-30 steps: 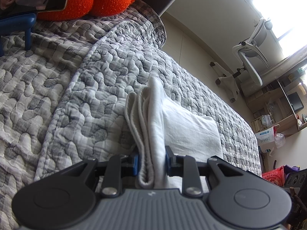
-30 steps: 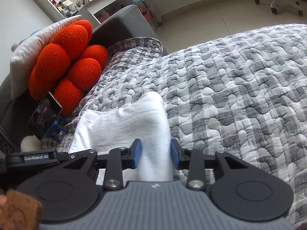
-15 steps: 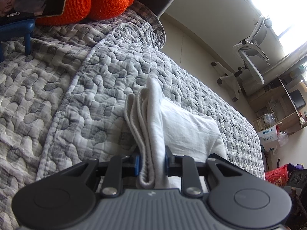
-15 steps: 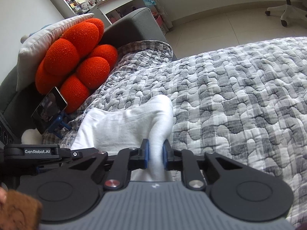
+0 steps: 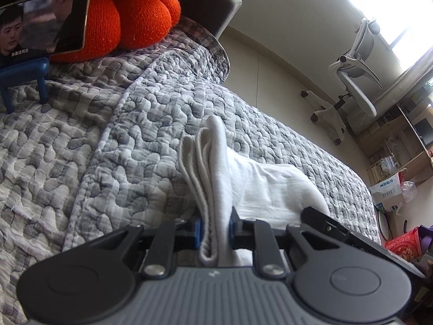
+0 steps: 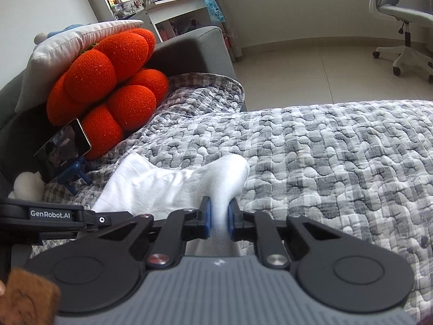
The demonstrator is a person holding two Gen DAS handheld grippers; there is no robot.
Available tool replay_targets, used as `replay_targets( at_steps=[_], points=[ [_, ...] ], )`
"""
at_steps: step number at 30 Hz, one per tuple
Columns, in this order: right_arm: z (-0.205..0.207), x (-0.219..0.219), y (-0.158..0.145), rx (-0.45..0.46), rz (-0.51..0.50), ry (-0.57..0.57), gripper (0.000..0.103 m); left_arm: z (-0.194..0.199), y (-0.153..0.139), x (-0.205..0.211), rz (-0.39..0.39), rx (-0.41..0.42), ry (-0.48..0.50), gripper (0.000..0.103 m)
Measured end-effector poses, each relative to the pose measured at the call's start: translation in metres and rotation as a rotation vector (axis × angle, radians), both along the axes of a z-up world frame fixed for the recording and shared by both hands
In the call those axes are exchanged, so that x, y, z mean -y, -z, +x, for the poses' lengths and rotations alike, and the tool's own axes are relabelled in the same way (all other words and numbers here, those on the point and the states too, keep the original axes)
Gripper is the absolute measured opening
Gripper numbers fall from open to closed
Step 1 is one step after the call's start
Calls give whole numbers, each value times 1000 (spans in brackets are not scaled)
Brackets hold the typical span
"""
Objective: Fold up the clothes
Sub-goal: 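Lift the folded white pants off the bed with both grippers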
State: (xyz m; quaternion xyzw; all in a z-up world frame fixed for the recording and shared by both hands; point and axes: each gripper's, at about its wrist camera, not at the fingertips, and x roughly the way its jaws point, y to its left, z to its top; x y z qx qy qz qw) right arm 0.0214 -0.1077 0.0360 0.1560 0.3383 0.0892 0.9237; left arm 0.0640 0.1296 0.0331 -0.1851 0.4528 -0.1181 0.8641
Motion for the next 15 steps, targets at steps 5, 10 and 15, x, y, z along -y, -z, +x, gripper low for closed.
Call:
replay_targets(
  at_steps=[5, 10, 15],
  points=[
    [-1, -4, -6, 14, -18, 8, 15, -4, -6, 4, 34, 19, -4, 18],
    [-3, -8, -11, 21, -43, 13, 14, -7, -10, 12, 86, 33, -3, 18],
    [-6, -8, -17, 29, -70, 45, 14, -12, -21, 24, 121, 66, 3, 18]
  ],
)
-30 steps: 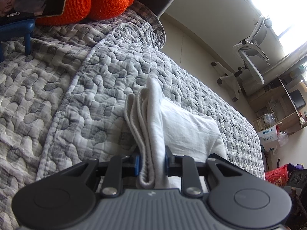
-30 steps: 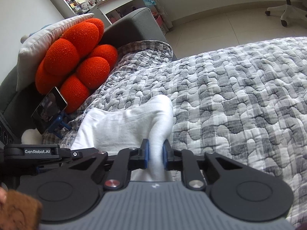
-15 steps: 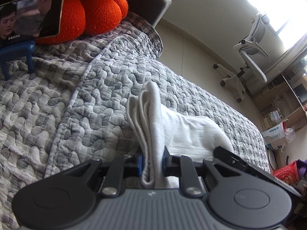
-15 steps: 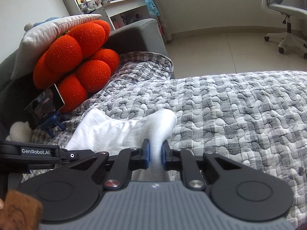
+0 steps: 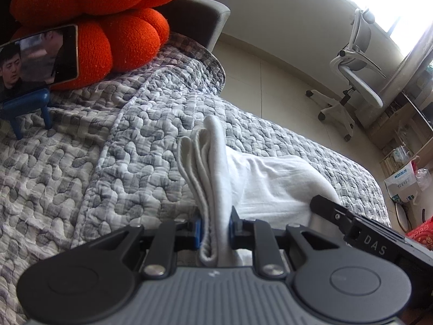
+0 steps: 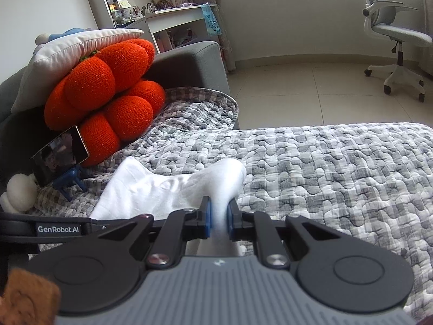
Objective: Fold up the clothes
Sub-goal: 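Lift the folded white pants off the bed with both grippers, then carry the folded pants with both grippers toward the clothes stack on the sofa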
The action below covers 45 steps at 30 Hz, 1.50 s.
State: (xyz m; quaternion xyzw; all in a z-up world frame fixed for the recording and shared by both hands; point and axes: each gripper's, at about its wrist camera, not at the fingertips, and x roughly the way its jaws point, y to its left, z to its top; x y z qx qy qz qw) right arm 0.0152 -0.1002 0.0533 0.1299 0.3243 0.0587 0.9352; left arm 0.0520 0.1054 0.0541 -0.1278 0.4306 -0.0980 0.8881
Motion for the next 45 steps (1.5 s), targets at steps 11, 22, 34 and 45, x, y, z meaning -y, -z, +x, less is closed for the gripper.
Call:
replay_targets(
  at_steps=[11, 22, 34, 45],
  points=[
    [-11, 1, -10, 3, -13, 23, 14, -11, -11, 17, 87, 40, -4, 18],
    [-20, -4, -22, 24, -11, 39, 14, -29, -27, 26, 158, 101, -18, 18],
    [-21, -23, -32, 36, -27, 37, 14, -39, -32, 13, 165, 128, -43, 18],
    [-13, -58, -35, 29, -65, 25, 14, -41, -29, -20, 131, 127, -79, 18]
  ],
)
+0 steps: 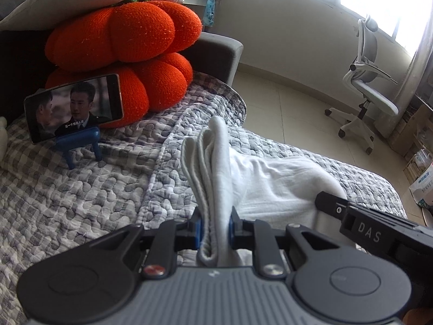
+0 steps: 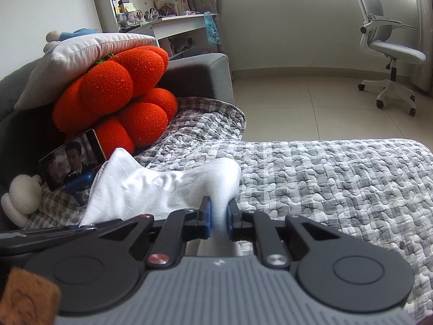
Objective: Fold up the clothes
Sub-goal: 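Carry the folded pants with both grippers toward the clothes stack on the sofa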
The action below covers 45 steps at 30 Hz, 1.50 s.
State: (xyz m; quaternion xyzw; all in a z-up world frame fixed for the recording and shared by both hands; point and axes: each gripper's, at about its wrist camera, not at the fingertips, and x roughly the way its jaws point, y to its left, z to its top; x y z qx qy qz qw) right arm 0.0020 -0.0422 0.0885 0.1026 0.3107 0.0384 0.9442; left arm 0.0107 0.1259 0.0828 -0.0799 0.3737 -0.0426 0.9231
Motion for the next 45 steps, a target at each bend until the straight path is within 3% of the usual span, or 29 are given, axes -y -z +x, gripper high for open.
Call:
replay_targets(
  at_steps=[13, 20, 27, 37, 45],
  points=[
    [9, -26, -3, -9, -45, 6, 14, 3, 2, -21, -41, -12, -49, 18],
    [16, -58, -13, 18, -45, -78, 14, -13, -6, -61, -98, 12, -129, 18],
    [21, -128, -33, 70, -43, -322, 14, -58, -19, -134, -151, 62, -316, 18],
    [3, -274, -54, 139, -20, -810, 14, -167, -21, -248, -187, 147, -706, 18],
    [-2, -380, -52, 176, -30, -1105, 14, -227, -10, -301, -205, 238, -979, 18]
  ],
)
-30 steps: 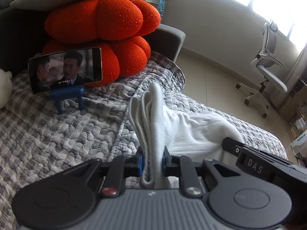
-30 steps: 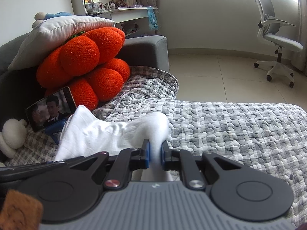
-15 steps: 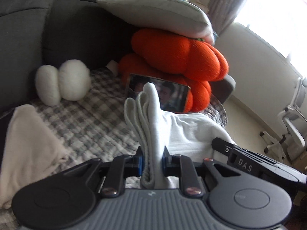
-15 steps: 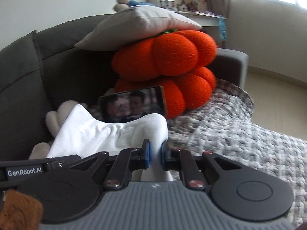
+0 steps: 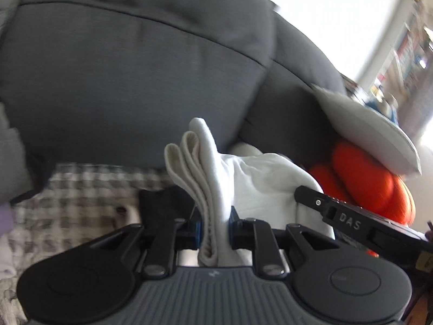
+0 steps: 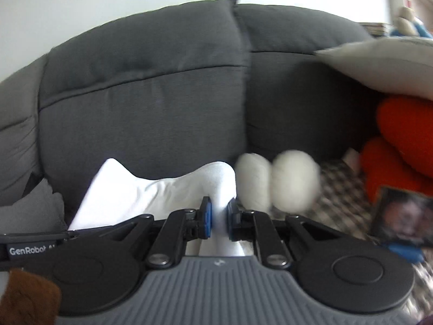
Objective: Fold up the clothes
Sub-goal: 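Carry the folded pants with both grippers toward the clothes stack on the sofa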
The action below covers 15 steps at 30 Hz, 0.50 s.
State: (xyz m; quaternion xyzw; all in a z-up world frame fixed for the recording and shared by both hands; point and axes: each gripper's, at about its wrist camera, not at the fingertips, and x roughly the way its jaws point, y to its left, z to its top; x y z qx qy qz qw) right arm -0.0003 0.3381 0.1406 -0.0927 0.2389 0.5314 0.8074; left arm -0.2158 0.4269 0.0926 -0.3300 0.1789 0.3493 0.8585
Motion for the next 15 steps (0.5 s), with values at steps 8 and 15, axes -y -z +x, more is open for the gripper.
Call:
replay_targets(
  at_steps=[8, 15],
  points=[
    [21, -50, 72, -57, -125, -61, 14, 4, 55, -20, -66, -67, -95, 18],
    [32, -44, 69, -43, -61, -64, 13, -1, 62, -26, -101, -34, -83, 18]
  ],
)
